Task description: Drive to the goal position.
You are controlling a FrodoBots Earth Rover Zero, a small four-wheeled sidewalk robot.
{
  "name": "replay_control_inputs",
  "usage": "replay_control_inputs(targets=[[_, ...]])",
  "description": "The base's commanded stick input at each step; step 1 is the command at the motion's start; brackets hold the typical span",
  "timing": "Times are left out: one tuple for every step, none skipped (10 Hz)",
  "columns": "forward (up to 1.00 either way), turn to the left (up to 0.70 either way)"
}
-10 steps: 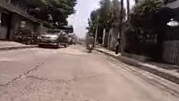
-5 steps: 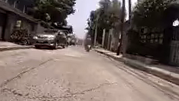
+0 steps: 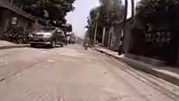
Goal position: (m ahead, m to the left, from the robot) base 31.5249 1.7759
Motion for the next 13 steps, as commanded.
replay_control_inputs(targets=[[1.0,0.0],[1.0,0.0],[1.0,0.0],[1.0,0.0],[1.0,0.0],[1.0,0.0],[1.0,0.0],[1.0,0.0],[1.0,0.0],[1.0,0.0],[1.0,0.0],[1.0,0.0],[1.0,0.0]])
